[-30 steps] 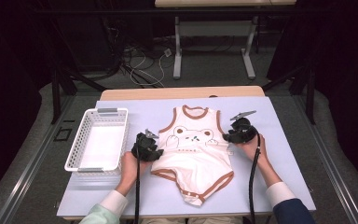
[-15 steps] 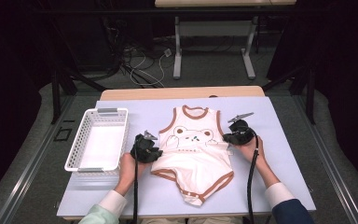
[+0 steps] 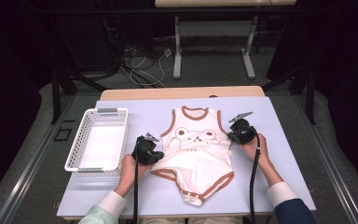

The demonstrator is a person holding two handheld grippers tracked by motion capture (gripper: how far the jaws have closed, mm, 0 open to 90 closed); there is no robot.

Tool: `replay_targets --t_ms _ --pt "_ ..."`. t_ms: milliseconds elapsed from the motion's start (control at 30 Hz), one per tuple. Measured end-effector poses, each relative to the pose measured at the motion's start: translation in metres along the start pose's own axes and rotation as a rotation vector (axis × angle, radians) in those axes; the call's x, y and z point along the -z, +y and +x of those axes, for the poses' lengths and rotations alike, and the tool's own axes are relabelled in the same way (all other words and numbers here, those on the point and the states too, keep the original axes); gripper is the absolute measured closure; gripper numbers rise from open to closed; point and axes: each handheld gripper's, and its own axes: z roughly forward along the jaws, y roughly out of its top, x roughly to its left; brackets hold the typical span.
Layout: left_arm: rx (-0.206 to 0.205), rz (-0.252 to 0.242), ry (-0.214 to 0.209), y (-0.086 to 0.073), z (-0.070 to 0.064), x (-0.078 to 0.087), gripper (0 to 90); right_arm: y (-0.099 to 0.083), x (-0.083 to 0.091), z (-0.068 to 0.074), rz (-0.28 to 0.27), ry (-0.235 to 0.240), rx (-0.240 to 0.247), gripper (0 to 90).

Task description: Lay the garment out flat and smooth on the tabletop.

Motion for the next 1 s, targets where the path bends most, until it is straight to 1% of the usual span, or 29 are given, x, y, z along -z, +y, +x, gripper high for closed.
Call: replay_targets --t_ms 33,67,100,133,167,200,233,267,300,333,367,400,433,467,500,533,567,600,633,667,700,733,767,800,833,867,900,933,1000 --pt "-0.005 0.004 -0.003 0.0 -0.001 0.0 85.9 0.0 0.001 0.0 0.004 0.012 0.0 86.9" --pt "-0.003 -0.001 0.002 0.0 -0.001 0.001 83.7 0.0 0.001 -0.001 -0.003 0.029 -0.001 86.4" --pt "-0.005 -0.006 0.004 0.001 -0.001 0.002 80.5 0.001 0.002 -0.002 0.0 0.025 0.009 86.1" --pt "-0.002 -0.013 0.008 0.003 0.0 0.003 77.5 0.0 0.002 -0.003 0.0 0.028 0.006 85.6" --pt "-0.002 -0.018 0.023 0.005 0.0 0.006 71.4 0.001 0.003 -0.003 0.006 0.039 -0.02 83.8" --pt "0.015 -0.035 0.029 0.007 0.001 0.007 64.2 0.001 0.004 -0.005 -0.006 0.041 -0.016 83.1" --pt "0.018 -0.053 0.039 0.01 0.001 0.008 62.8 0.001 0.004 -0.006 -0.019 0.051 -0.028 83.1" --pt "0.025 -0.062 0.062 0.013 0.002 0.009 58.7 0.001 0.005 -0.008 -0.028 0.054 -0.024 81.4" --pt "0.027 -0.073 0.08 0.016 0.004 0.008 54.1 0.002 0.006 -0.008 -0.049 0.058 -0.035 79.3" --pt "0.031 -0.079 0.088 0.02 0.005 0.008 53.7 0.002 0.006 -0.009 -0.052 0.053 -0.04 78.5" --pt "0.044 -0.088 0.1 0.023 0.007 0.006 52.2 0.003 0.006 -0.008 -0.055 0.058 -0.044 75.9" --pt "0.046 -0.091 0.121 0.027 0.008 0.003 50.9 0.003 0.005 -0.008 -0.06 0.052 -0.047 74.2" --pt "0.053 -0.092 0.132 0.03 0.01 0.0 50.8 0.003 0.004 -0.008 -0.062 0.053 -0.058 73.7" --pt "0.068 -0.1 0.137 0.033 0.013 -0.003 50.7 0.003 0.003 -0.007 -0.061 0.058 -0.055 72.1" --pt "0.066 -0.093 0.152 0.037 0.015 -0.007 50.7 0.003 0.002 -0.007 -0.064 0.051 -0.058 71.3" --pt "0.081 -0.094 0.163 0.04 0.018 -0.012 50.7 0.004 0.001 -0.007 -0.068 0.053 -0.062 70.4" --pt "0.083 -0.084 0.169 0.041 0.02 -0.015 51.2 0.004 0.0 -0.007 -0.066 0.049 -0.066 69.6" --pt "0.081 -0.083 0.2 0.043 0.022 -0.019 51.3 0.004 0.0 -0.007 -0.06 0.044 -0.068 69.7" --pt "0.076 -0.084 0.223 0.044 0.023 -0.023 51.8 0.004 -0.001 -0.006 -0.055 0.056 -0.076 69.6" --pt "0.074 -0.062 0.226 0.045 0.026 -0.026 52.2 0.003 -0.002 -0.006 -0.059 0.064 -0.083 69.6" --pt "0.096 -0.068 0.218 0.046 0.029 -0.028 51.7 0.003 -0.003 -0.006 -0.055 0.064 -0.083 69.8" --pt "0.106 -0.079 0.217 0.047 0.032 -0.03 51.7 0.003 -0.003 -0.006 -0.046 0.06 -0.088 70.1" --pt "0.098 -0.086 0.217 0.047 0.034 -0.03 52.3 0.003 -0.004 -0.006 -0.044 0.057 -0.091 71.3" --pt "0.106 -0.084 0.208 0.048 0.036 -0.032 52.8 0.003 -0.005 -0.006 -0.038 0.059 -0.086 72.4" --pt "0.101 -0.076 0.204 0.049 0.037 -0.034 53.9 0.002 -0.006 -0.006 -0.042 0.064 -0.099 73.8" --pt "0.091 -0.072 0.196 0.05 0.039 -0.035 54.6 0.002 -0.006 -0.007 -0.039 0.072 -0.095 75.3" --pt "0.087 -0.079 0.189 0.051 0.04 -0.035 57.5 0.002 -0.007 -0.007 -0.038 0.069 -0.102 77.1" --pt "0.089 -0.078 0.181 0.052 0.04 -0.036 59.7 0.002 -0.007 -0.007 -0.04 0.071 -0.097 78.9" --pt "0.061 -0.074 0.153 0.053 0.042 -0.036 69.2 0.002 -0.008 -0.006 -0.043 0.074 -0.096 82.8"
